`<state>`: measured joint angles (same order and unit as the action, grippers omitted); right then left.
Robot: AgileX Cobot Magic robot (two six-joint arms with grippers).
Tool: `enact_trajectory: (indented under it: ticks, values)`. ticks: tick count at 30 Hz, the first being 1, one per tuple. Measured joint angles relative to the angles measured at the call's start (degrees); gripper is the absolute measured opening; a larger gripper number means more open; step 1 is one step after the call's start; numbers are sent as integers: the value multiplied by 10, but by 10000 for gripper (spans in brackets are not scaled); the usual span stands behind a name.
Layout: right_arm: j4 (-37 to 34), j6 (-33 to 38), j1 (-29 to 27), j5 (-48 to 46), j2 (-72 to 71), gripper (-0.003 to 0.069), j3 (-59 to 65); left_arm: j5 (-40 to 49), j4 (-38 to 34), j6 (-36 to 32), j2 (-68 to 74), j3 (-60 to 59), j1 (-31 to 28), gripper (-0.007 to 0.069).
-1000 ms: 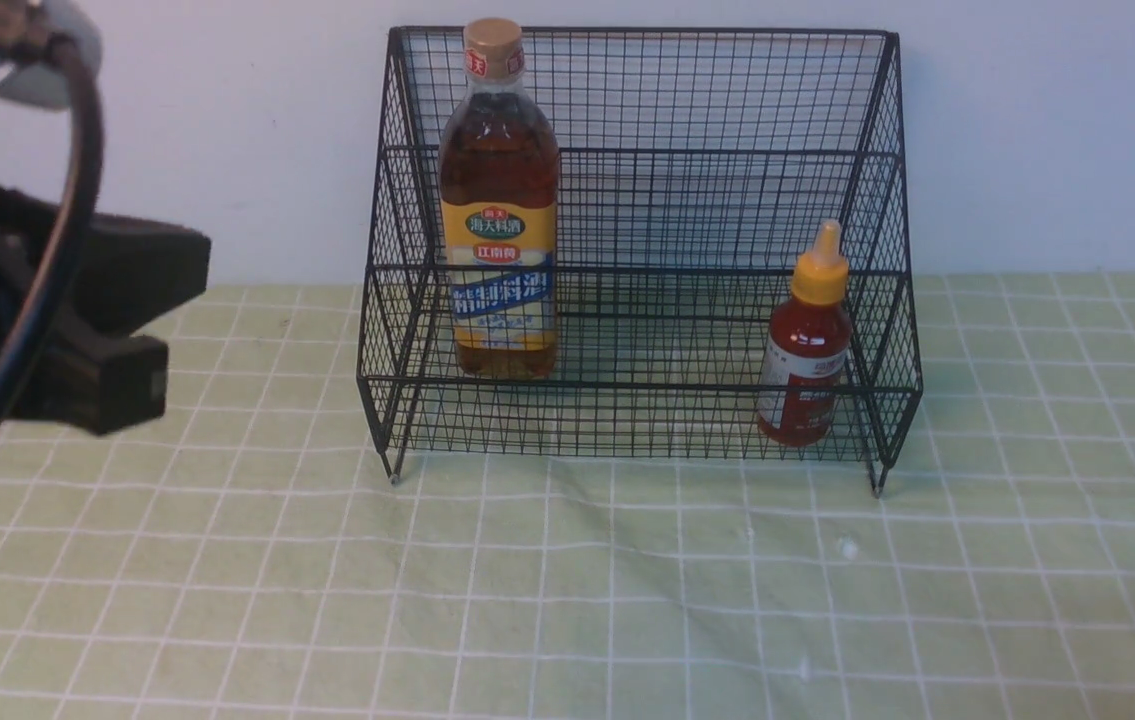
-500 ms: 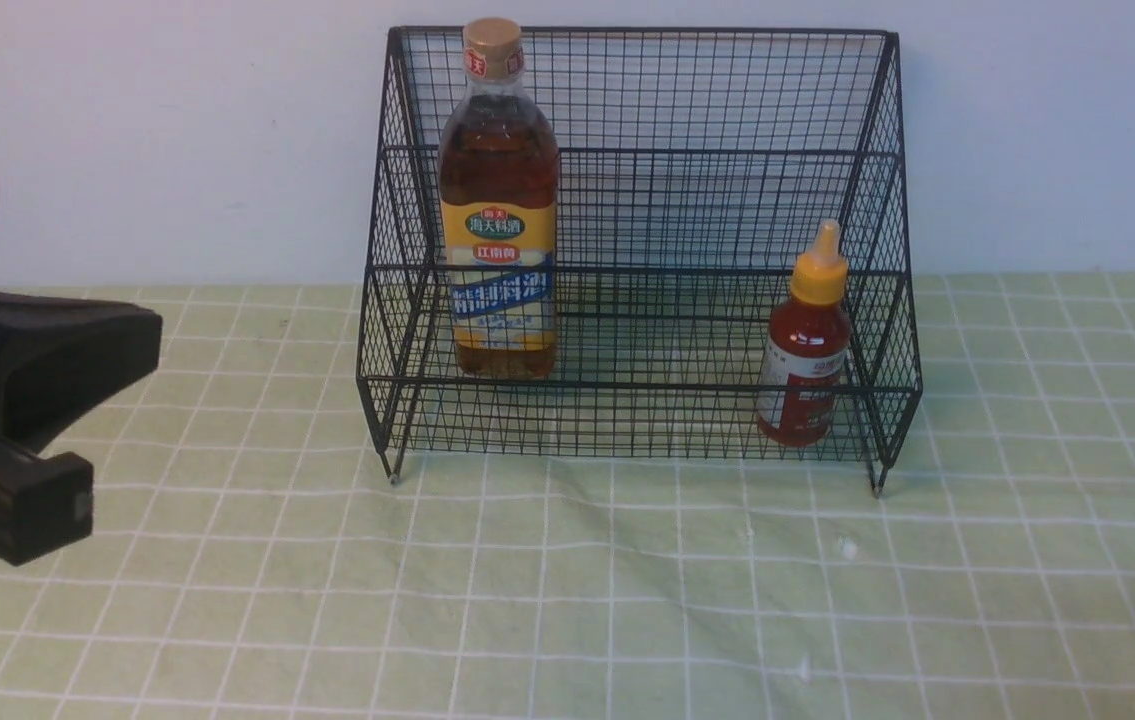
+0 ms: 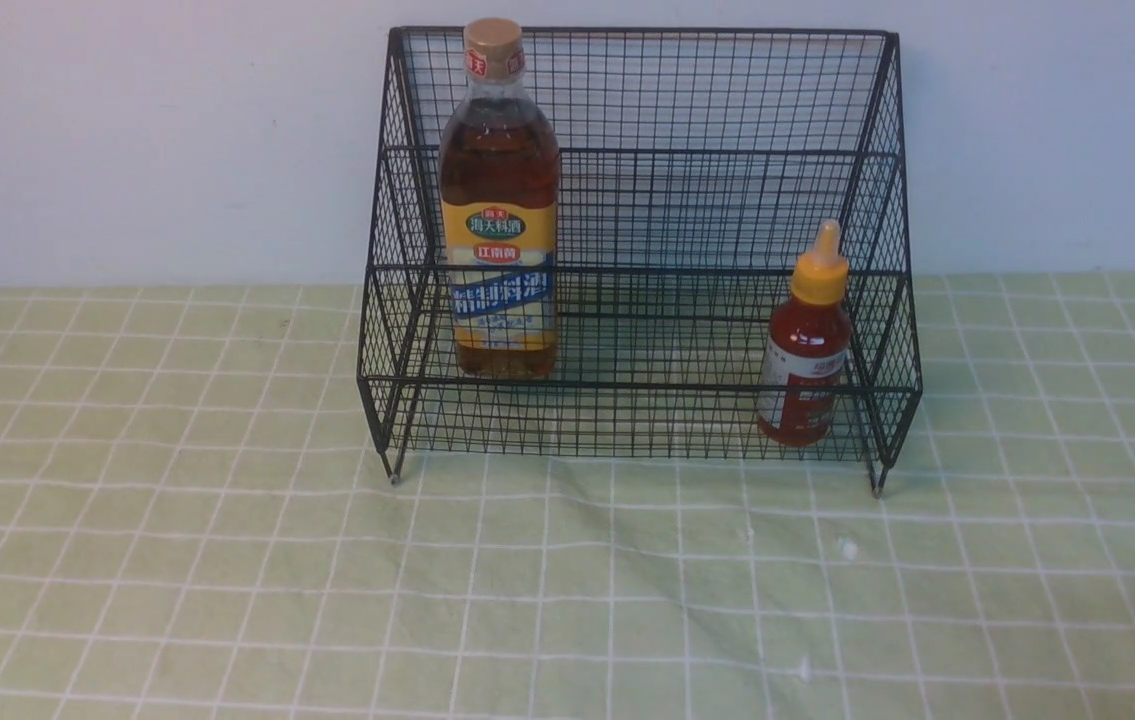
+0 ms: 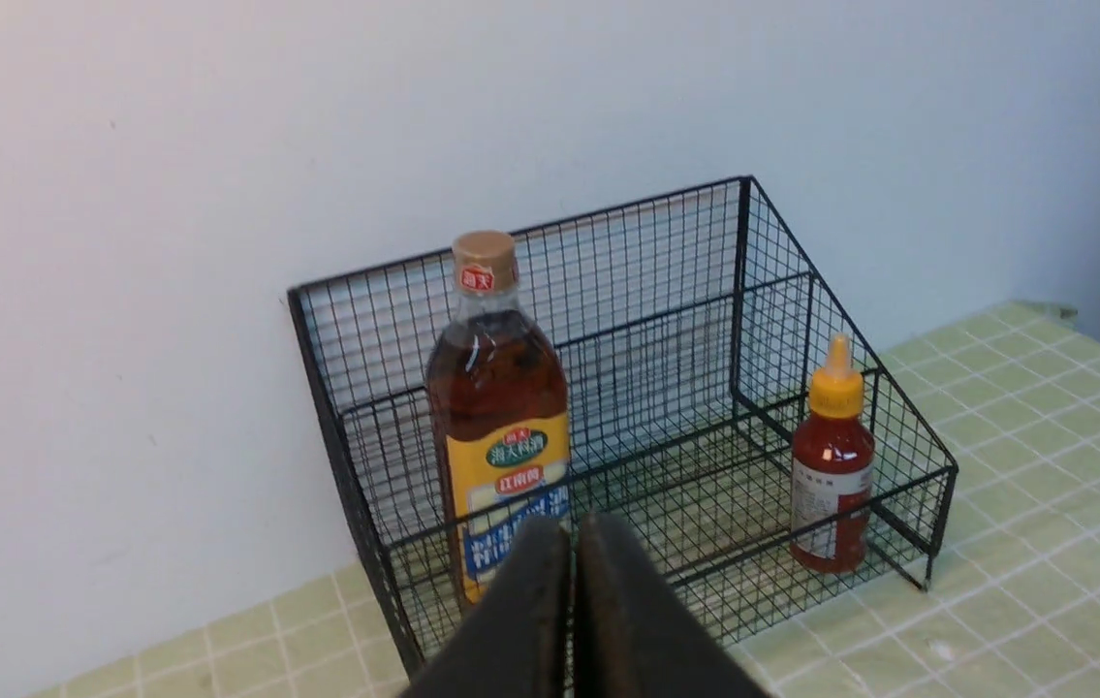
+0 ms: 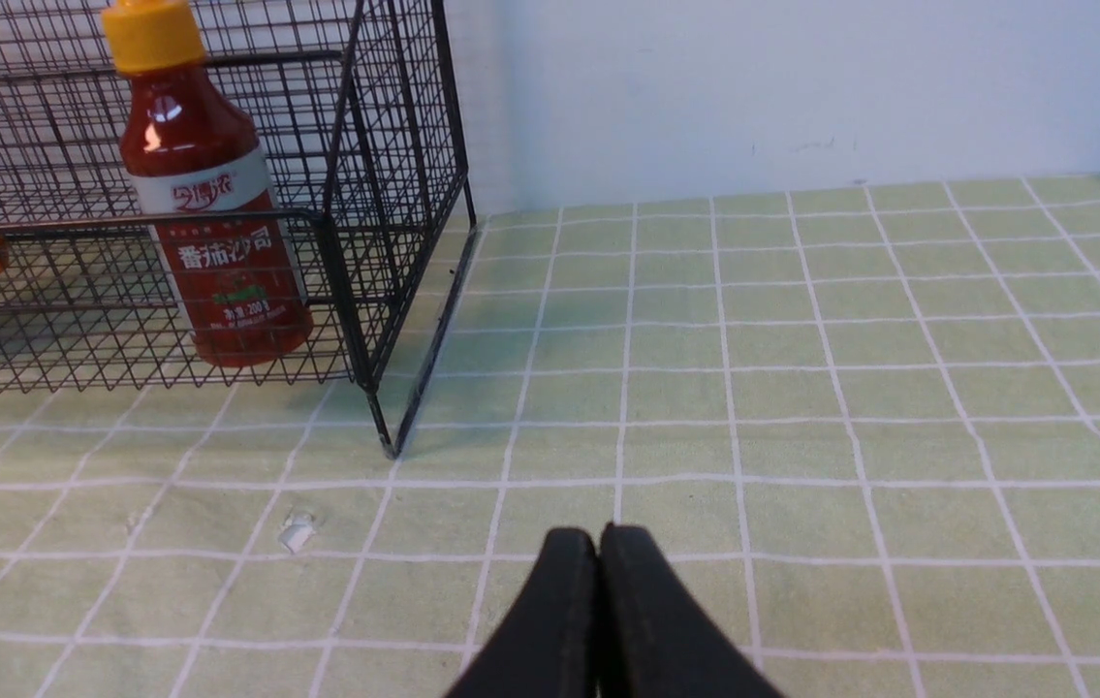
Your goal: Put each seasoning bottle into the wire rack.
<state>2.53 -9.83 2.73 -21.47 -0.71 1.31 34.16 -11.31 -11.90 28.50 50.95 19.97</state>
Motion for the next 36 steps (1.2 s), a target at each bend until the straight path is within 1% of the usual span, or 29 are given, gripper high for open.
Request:
enact_trajectory:
  ticks: [4, 8, 9, 12, 13, 14, 16, 20, 23, 36]
  values:
    - [0, 0, 0, 0, 0, -14, 0, -23, 33, 9, -48, -53, -17, -6]
    - [0, 0, 0, 0, 0, -14, 0, -88, 44, 16, -130, -185, -71, -6]
    - [0, 0, 0, 0, 0, -14, 0, -113, 45, 16, -160, -241, -92, -6]
    - [0, 0, 0, 0, 0, -14, 0, -154, 50, 19, -213, -351, -129, -6]
    - [0, 0, 0, 0, 0, -14, 0, -156, 51, 20, -220, -358, -131, -6]
    - [0, 0, 0, 0, 0, -14, 0, -165, 54, 25, -247, -406, -143, -6]
    - [0, 0, 0, 0, 0, -14, 0, -167, 58, 28, -281, -469, -147, -6]
    - [0, 0, 0, -1, 0, -14, 0, -162, 58, 30, -291, -523, -148, -6]
    - [0, 0, 0, -1, 0, -14, 0, -131, 58, 30, -291, -525, -148, -6]
    - [0, 0, 0, -1, 0, -14, 0, -129, 58, 30, -291, -525, -148, -6]
